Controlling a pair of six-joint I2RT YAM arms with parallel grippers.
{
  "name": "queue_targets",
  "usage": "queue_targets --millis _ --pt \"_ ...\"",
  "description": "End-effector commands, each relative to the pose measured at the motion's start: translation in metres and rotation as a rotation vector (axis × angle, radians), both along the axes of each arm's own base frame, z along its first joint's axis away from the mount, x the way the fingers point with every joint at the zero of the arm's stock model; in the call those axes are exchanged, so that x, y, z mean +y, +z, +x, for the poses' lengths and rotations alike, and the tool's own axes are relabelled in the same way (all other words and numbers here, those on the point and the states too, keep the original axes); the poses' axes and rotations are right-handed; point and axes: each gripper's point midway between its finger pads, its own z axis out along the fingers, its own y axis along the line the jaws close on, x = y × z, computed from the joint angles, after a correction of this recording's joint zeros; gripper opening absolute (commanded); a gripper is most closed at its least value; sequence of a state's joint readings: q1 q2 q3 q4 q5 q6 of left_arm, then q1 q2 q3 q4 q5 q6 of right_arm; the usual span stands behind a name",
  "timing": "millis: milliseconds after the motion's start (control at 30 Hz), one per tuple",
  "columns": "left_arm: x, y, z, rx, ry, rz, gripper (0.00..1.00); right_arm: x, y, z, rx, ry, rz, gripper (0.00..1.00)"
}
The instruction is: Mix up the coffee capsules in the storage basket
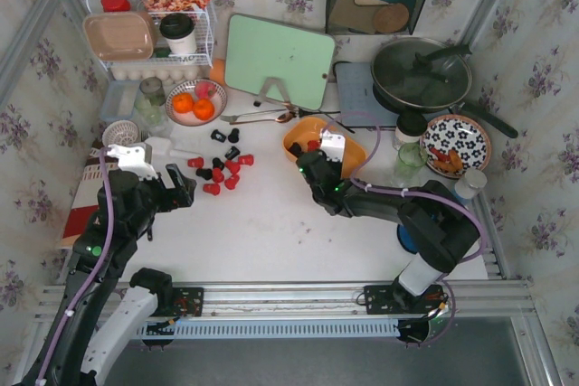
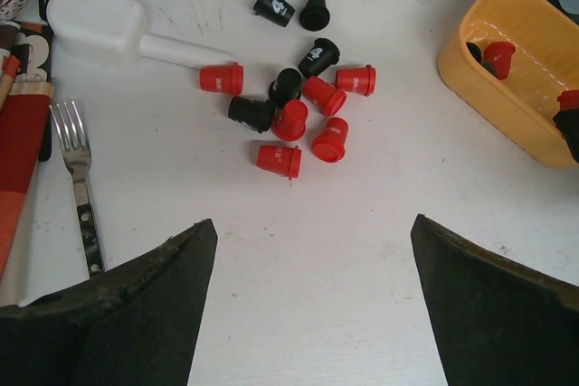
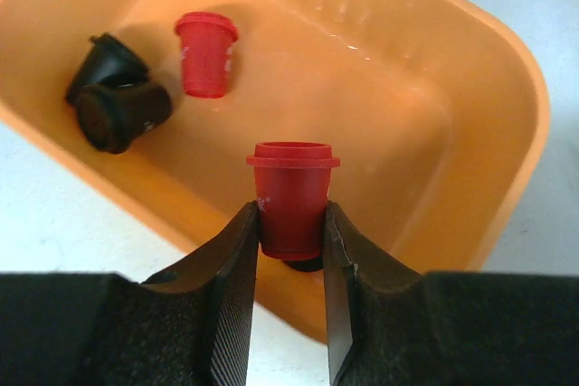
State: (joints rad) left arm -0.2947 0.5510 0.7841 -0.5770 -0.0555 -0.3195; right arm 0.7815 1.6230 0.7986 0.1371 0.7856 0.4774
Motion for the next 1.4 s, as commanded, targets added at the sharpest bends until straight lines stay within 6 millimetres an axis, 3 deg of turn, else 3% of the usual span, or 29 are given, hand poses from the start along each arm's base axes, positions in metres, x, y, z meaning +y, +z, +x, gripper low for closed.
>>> queue_targets --millis 0,100,300,500,600,733,900,1133,1267,1367 --pt "-0.002 0.007 0.004 -0.029 -0.001 -0.020 0.90 -0.008 -0.011 -0.001 0.032 -0.045 0.056 0.25" --pt "-0.002 0.007 0.005 -0.029 0.001 -0.020 0.90 -0.005 -0.013 -0.001 0.043 -0.027 0.071 0.36" --pt "-0.002 0.007 0.005 -0.028 0.001 -0.021 0.90 -0.001 -0.005 0.000 0.035 -0.008 0.081 0.49" --pt "-0.002 0.007 0.004 -0.030 0.000 -0.023 0.90 0.000 0.014 0.003 0.014 0.016 0.068 0.55" --pt "-0.002 0.008 0.004 -0.032 -0.001 -0.023 0.90 0.011 0.031 0.005 0.000 0.064 0.064 0.55" --pt "-0.002 0.008 0.004 -0.031 -0.001 -0.025 0.90 0.050 0.061 0.005 -0.068 0.189 0.028 0.55" --pt "-0.002 0.008 0.004 -0.033 0.002 -0.027 0.90 0.133 0.077 0.000 -0.106 0.420 0.098 0.54" --pt "-0.001 0.009 0.004 -0.037 0.004 -0.025 0.90 0.225 0.041 -0.009 -0.014 0.561 0.279 0.56" --pt "-0.001 0.009 0.004 -0.039 0.003 -0.026 0.90 0.254 0.022 -0.010 0.024 0.625 0.314 0.64" --pt "-0.001 0.010 0.003 -0.041 0.002 -0.027 0.90 0.262 0.007 -0.008 0.045 0.656 0.278 0.71"
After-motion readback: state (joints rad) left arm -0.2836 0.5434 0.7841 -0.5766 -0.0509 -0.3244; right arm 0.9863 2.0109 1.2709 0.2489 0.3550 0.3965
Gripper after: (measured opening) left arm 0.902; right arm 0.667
